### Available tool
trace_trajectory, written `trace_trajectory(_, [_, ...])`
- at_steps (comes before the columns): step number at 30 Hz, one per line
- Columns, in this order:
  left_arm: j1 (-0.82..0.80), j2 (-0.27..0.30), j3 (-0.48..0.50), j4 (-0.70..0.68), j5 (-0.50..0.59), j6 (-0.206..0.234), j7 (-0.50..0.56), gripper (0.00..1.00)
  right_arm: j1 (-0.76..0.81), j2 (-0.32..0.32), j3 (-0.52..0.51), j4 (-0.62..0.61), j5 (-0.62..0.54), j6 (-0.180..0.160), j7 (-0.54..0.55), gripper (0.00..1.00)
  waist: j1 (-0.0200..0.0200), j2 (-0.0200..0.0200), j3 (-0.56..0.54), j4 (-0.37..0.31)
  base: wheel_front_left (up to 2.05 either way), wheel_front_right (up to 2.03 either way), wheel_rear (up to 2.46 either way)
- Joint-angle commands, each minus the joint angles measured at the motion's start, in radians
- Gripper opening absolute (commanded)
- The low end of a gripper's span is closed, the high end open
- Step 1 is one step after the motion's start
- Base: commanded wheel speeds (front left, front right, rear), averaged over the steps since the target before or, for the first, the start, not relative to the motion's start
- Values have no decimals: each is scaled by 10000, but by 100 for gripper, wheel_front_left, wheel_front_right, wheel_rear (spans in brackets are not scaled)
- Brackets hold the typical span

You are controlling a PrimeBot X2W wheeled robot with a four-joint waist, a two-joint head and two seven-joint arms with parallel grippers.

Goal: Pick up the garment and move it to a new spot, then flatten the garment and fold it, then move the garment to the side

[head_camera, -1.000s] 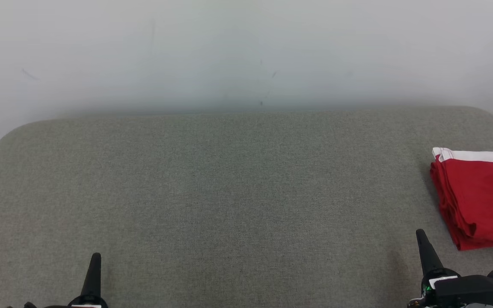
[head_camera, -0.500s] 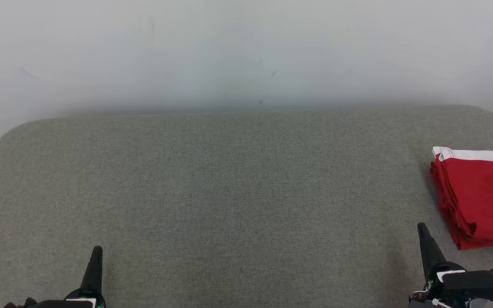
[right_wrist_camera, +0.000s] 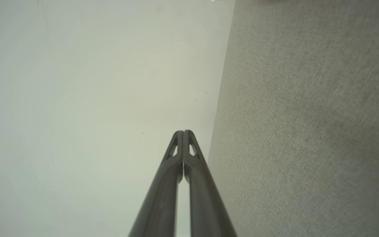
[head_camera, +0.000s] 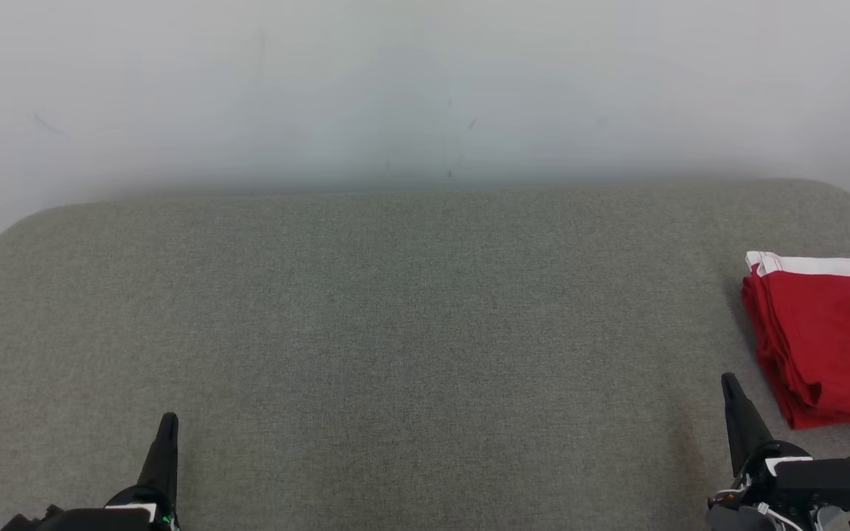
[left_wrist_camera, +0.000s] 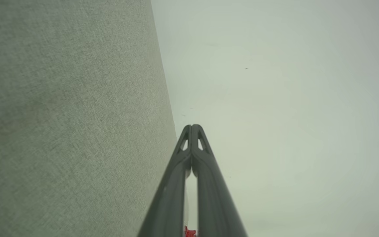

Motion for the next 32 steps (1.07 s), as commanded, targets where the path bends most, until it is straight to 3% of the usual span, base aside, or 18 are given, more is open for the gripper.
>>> trace_trajectory(1, [-172, 45, 38, 10, -181, -26, 75, 0, -62, 20, -46, -43, 202, 7, 53, 0, 0, 0, 3, 0, 0, 0, 0])
trace_trajectory(11, [-281, 41, 67, 37, -759, -28, 249, 0, -168, 49, -128, -66, 797, 7, 209, 0, 0, 0, 29, -6, 0, 0, 0])
trace_trajectory(32, [-277, 22, 83, 35, -717, -28, 248, 0, -161, 46, -119, -56, 749, 7, 209, 0, 0, 0, 29, -6, 0, 0, 0])
